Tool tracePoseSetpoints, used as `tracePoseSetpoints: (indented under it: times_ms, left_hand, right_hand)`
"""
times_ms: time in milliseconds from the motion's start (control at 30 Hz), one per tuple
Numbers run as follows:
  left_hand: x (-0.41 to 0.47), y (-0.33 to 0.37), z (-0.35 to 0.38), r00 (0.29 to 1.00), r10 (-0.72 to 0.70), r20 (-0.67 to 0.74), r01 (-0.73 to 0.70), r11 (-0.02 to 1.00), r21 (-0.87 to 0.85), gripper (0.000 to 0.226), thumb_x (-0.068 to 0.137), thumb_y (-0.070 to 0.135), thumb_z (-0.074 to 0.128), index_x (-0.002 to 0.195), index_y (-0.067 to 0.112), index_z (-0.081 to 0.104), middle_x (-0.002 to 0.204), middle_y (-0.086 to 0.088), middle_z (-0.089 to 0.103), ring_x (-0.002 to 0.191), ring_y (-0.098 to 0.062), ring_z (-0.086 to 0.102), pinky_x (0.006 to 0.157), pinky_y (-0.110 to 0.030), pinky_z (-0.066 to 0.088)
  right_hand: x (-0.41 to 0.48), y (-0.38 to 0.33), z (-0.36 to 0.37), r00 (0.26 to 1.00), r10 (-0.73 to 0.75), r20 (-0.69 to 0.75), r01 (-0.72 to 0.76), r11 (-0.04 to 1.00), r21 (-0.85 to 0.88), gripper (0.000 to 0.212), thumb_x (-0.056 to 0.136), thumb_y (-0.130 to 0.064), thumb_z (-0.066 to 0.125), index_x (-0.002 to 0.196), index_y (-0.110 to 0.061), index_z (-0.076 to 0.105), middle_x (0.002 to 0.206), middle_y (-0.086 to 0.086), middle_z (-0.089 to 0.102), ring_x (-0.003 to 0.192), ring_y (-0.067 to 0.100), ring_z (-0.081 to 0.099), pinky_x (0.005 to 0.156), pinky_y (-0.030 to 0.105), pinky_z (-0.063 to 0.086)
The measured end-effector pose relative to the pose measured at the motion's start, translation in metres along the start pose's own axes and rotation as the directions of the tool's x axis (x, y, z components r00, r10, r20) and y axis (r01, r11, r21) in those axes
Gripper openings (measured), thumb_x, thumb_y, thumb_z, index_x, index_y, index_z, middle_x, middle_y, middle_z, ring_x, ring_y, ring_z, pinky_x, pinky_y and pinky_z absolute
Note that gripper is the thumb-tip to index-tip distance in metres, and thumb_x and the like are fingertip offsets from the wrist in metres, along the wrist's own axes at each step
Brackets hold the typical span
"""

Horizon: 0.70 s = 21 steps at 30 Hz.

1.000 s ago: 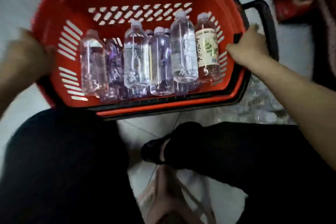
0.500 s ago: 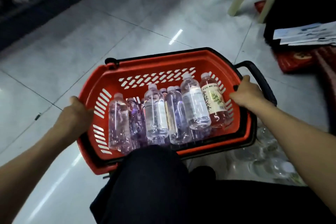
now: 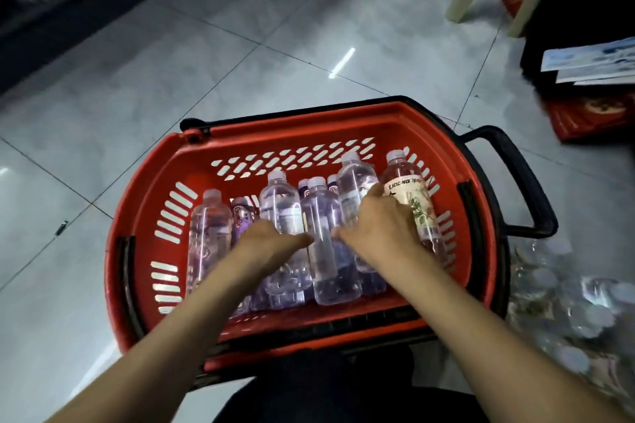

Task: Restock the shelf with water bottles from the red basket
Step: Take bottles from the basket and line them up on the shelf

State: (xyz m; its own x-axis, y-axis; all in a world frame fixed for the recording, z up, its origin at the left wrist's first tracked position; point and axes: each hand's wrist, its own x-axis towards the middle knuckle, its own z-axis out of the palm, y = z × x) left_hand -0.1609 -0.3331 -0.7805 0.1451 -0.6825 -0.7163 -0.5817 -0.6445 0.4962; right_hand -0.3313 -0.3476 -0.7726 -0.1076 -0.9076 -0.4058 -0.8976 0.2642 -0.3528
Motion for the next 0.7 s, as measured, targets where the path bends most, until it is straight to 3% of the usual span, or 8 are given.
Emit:
tracePoseSetpoints:
  times_ms: [100,233,300,367,467,533,633,700]
  left_hand:
    - [0.008,-0.011,-0.001,0.993,-0.078,0.087,0.1,0.953,-0.285,0.048,0.078,0.036,0.076,0.109,0.001,0.064,0.097,-0.012,0.064,0.079,-0.02,0.059,0.058,-0.03,0.05]
    - [0.007,-0.033,-0.029,0.969,-0.079,0.232,0.217,0.719,-0.661,0.044,0.083,0.026,0.071,0.119,0.003,0.059,0.103,-0.019,0.068,0.082,-0.029,0.062,0.07,-0.043,0.055]
    - [-0.003,-0.04,-0.044,0.969,-0.007,0.247,0.184,0.687,-0.703,0.053,0.078,0.029,0.075,0.122,0.005,0.058,0.116,-0.02,0.066,0.094,-0.035,0.06,0.09,-0.056,0.05]
    - [-0.02,-0.036,-0.059,0.968,0.095,0.234,0.108,0.683,-0.723,0.074,0.06,0.031,0.088,0.123,0.006,0.059,0.122,-0.023,0.064,0.1,-0.039,0.061,0.096,-0.066,0.044]
    - [-0.06,-0.003,-0.08,0.935,0.265,0.237,0.024,0.619,-0.785,0.1,0.03,0.023,0.094,0.119,-0.001,0.056,0.097,-0.026,0.071,0.073,-0.037,0.071,0.064,-0.053,0.059]
    - [-0.095,0.027,-0.087,0.89,0.384,0.245,-0.029,0.584,-0.811,0.111,0.017,0.028,0.095,0.118,0.0,0.056,0.092,-0.024,0.072,0.071,-0.037,0.071,0.059,-0.048,0.059]
    - [-0.152,0.069,-0.084,0.793,0.559,0.241,-0.113,0.523,-0.845,0.097,0.02,0.028,0.094,0.11,0.007,0.064,0.098,-0.022,0.073,0.077,-0.037,0.072,0.06,-0.048,0.058]
    - [-0.187,0.092,-0.074,0.723,0.652,0.229,-0.134,0.458,-0.879,0.072,0.03,0.032,0.093,0.096,0.013,0.072,0.096,-0.016,0.074,0.077,-0.035,0.073,0.057,-0.049,0.058]
  right_hand:
    - [0.009,0.003,0.004,0.998,0.042,0.049,-0.048,0.992,0.119,0.048,0.068,-0.05,0.082,0.083,-0.017,0.051,0.073,-0.003,0.055,0.058,0.01,0.051,0.047,0.023,0.032]
    - [0.014,0.008,0.0,0.966,0.1,0.24,-0.194,0.892,0.408,0.044,0.071,-0.033,0.083,0.103,-0.015,0.058,0.088,0.0,0.067,0.067,0.011,0.064,0.051,0.024,0.047]
    - [0.006,0.013,-0.005,0.939,0.044,0.34,-0.255,0.75,0.61,0.049,0.074,-0.023,0.081,0.116,-0.013,0.059,0.1,0.002,0.07,0.074,0.011,0.066,0.056,0.023,0.053]
    - [-0.007,0.017,-0.027,0.939,-0.036,0.341,-0.245,0.625,0.741,0.05,0.077,-0.019,0.078,0.122,-0.011,0.059,0.105,0.004,0.071,0.088,0.018,0.07,0.075,0.033,0.058]
    - [-0.035,0.02,-0.077,0.956,-0.147,0.255,-0.18,0.393,0.902,0.053,0.067,-0.022,0.076,0.116,-0.004,0.064,0.108,0.016,0.071,0.093,0.03,0.068,0.084,0.042,0.054]
    - [-0.061,0.019,-0.112,0.959,-0.197,0.204,-0.167,0.189,0.968,0.075,0.057,-0.032,0.073,0.122,0.004,0.06,0.118,0.03,0.062,0.102,0.04,0.06,0.092,0.053,0.046]
    - [-0.121,0.014,-0.17,0.944,-0.321,0.074,-0.104,-0.079,0.991,0.081,0.056,-0.039,0.083,0.123,0.002,0.063,0.121,0.031,0.06,0.101,0.041,0.064,0.088,0.05,0.053]
    - [-0.17,0.013,-0.203,0.926,-0.378,-0.012,-0.04,-0.128,0.991,0.076,0.043,-0.043,0.093,0.105,-0.004,0.075,0.101,0.02,0.071,0.084,0.031,0.071,0.072,0.04,0.059]
